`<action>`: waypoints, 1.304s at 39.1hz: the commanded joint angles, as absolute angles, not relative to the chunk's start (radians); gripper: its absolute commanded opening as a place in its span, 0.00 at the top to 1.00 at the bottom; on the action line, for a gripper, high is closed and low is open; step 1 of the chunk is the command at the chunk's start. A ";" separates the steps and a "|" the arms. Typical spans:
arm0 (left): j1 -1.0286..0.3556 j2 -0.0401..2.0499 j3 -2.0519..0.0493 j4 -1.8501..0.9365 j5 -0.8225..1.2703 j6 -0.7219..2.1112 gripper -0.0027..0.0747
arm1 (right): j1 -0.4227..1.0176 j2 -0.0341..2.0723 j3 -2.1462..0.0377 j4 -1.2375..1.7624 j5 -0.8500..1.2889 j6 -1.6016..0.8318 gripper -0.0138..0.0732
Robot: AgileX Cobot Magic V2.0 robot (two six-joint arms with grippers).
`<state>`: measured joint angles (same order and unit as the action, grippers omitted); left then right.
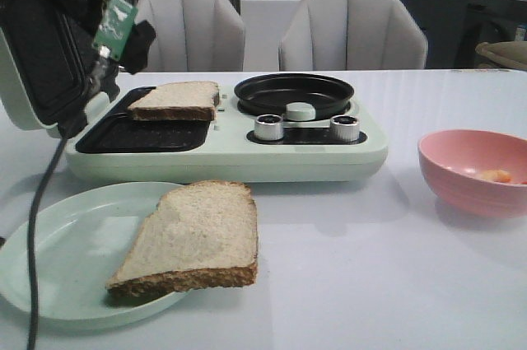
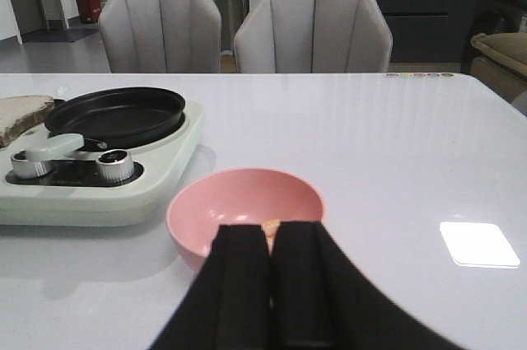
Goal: Make breakfast with bread and shrimp
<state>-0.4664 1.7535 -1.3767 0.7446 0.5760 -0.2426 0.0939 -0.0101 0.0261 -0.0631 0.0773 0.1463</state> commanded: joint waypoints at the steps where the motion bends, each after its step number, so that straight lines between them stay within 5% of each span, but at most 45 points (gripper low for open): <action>1: -0.475 1.628 -1.401 0.701 0.558 -0.250 0.10 | 0.094 -0.032 0.010 -0.065 -0.007 0.142 0.68; 14: -0.475 1.340 -1.346 0.516 0.565 -0.250 0.10 | 0.094 -0.032 0.010 -0.065 -0.007 0.142 0.68; 51: -0.417 0.365 -0.666 0.116 0.534 -0.076 0.10 | 0.094 -0.032 0.010 -0.065 -0.007 0.142 0.68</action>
